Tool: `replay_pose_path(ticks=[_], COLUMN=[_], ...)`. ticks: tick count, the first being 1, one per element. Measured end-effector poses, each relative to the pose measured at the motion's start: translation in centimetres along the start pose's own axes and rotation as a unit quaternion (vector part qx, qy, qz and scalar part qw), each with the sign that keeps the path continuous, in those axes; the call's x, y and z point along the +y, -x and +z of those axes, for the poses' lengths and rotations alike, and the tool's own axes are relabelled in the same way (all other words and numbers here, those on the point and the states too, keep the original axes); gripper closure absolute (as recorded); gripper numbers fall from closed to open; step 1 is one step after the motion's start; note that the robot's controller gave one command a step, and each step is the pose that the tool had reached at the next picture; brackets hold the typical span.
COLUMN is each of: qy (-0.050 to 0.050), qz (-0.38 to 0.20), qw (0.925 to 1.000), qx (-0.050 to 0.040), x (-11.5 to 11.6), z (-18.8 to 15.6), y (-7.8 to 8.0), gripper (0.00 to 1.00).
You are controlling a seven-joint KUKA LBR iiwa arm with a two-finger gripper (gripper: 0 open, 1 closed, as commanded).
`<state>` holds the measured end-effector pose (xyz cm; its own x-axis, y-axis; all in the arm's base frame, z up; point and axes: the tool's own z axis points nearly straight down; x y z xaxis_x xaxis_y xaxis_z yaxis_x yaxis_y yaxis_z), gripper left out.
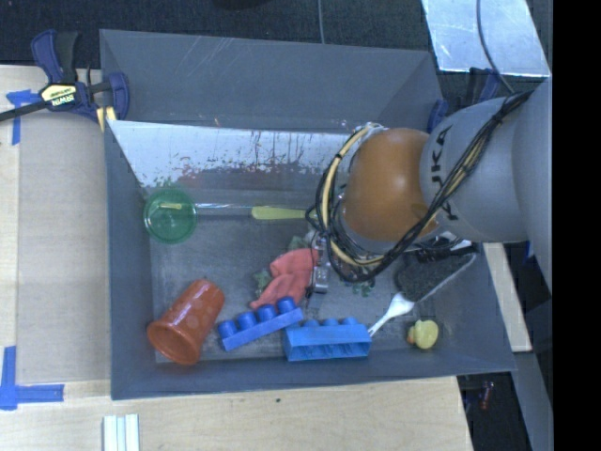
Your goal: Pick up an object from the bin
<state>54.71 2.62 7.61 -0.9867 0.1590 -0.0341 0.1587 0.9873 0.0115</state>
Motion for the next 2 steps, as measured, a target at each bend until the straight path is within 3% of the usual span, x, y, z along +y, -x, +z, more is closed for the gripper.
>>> replay_pose_path(ticks=[1, 2], qy=[0.0, 0.0], qz=[0.003, -0.004], qw=[1.0, 1.0], qx=[0.003, 0.0036], x=[0.2, 0.6], z=[-6.0, -12.8], y=[0.6, 0.2], gripper=[1.0, 1.0])
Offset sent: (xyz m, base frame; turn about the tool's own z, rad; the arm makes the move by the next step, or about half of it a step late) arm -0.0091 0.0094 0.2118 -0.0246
